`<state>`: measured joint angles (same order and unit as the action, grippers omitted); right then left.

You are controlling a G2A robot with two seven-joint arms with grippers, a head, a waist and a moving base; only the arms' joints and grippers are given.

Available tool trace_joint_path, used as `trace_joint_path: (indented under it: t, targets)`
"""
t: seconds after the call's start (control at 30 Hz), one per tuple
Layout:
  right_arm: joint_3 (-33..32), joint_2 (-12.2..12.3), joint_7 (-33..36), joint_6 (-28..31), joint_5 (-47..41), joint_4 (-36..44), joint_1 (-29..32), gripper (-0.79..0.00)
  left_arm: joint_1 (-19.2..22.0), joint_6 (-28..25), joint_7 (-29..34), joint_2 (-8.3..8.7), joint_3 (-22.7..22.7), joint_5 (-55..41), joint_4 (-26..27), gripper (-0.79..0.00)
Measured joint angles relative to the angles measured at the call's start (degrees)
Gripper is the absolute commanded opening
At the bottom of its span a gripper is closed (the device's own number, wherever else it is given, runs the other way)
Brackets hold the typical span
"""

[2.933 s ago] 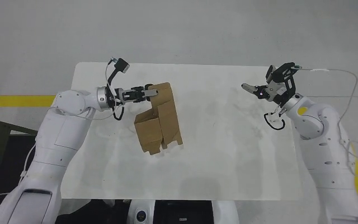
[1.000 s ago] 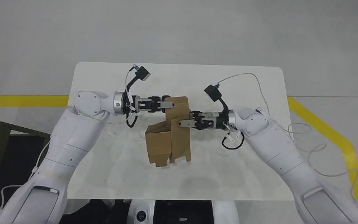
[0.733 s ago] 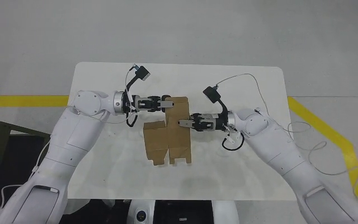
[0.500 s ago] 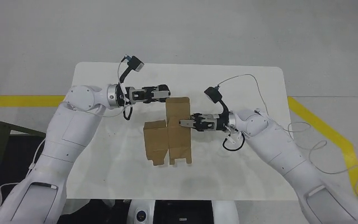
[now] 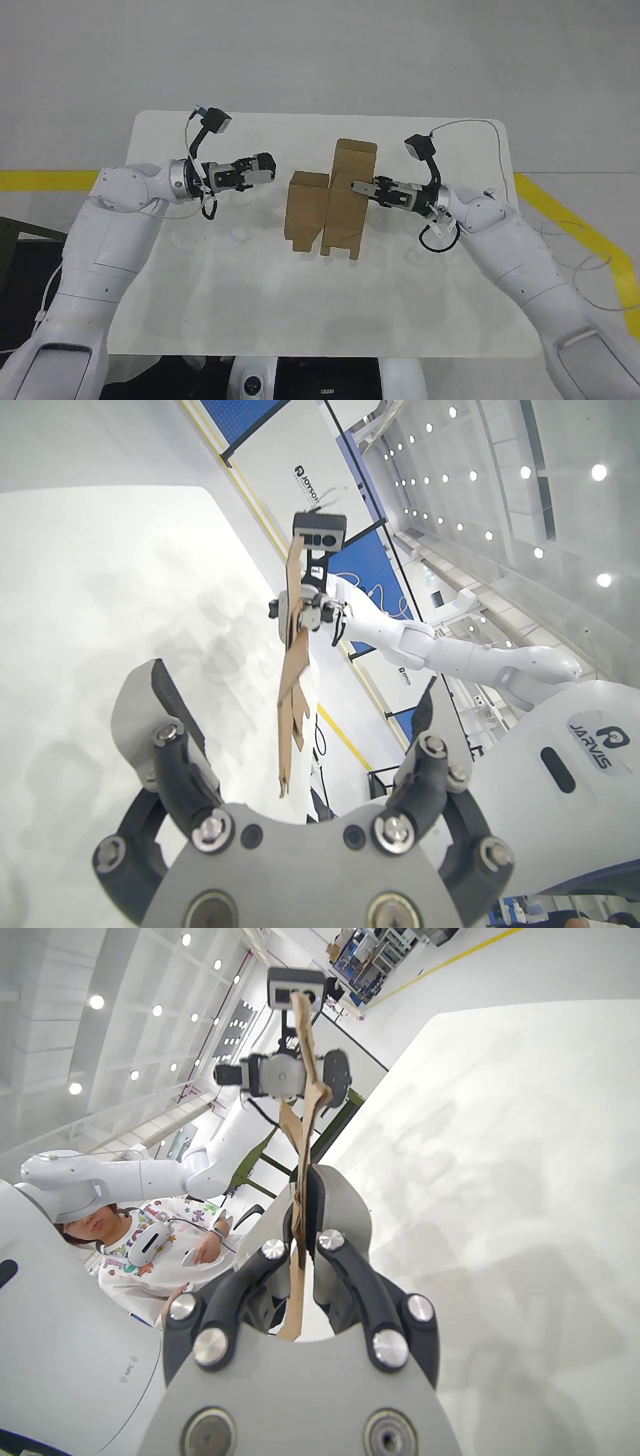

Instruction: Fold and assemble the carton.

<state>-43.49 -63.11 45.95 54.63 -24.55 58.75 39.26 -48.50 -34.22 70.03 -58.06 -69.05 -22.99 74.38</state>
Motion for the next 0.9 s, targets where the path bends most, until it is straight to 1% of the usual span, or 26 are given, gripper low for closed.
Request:
trace_joint_path:
  t: [0.2,0.53,0.57,0.6,0.63,0.67,0.7,0.73,0.9]
  targets:
    - [-1.1,-0.3,-3.6,-1.1,0.7,2.1,1.7,-0.785,-4.4,1.0,1.0,0.58,0.2,0.9,4.9,0.0]
    - [-2.5,-0.6,-4.3,-2.1,1.0,3.8,3.5,-0.785,-6.1,2.0,2.0,0.87,2.0,0.8,7.9,0.0]
    - [-2.6,-0.6,-4.3,-2.2,1.1,3.9,3.6,-0.785,-6.1,2.1,2.1,0.91,2.1,0.7,8.0,-0.074]
    - [-2.8,-0.6,-4.2,-2.2,1.1,3.9,3.8,-0.785,-6.3,2.2,2.2,0.97,2.2,0.6,8.0,-0.219]
    - [-3.0,-0.6,-4.2,-2.3,1.2,4.0,3.9,-0.785,-6.3,2.3,2.3,1.01,2.3,0.6,7.9,-0.446]
    - [-3.1,-0.6,-4.1,-2.3,1.2,4.0,4.0,-0.785,-6.4,2.3,2.4,1.06,2.3,0.6,7.9,-0.529]
    - [-3.4,-0.6,-4.0,-2.4,1.3,4.0,4.1,-0.785,-6.4,2.4,2.5,1.12,2.4,0.7,7.8,-0.683]
    - [-3.5,-0.6,-3.9,-2.4,1.3,4.1,4.2,-0.785,-6.4,2.5,2.6,1.16,2.4,0.7,7.8,-0.785]
    - [-4.3,-0.7,-3.5,-2.7,1.3,4.4,4.7,-0.785,-6.5,2.9,2.9,1.38,2.4,0.4,7.2,-0.785]
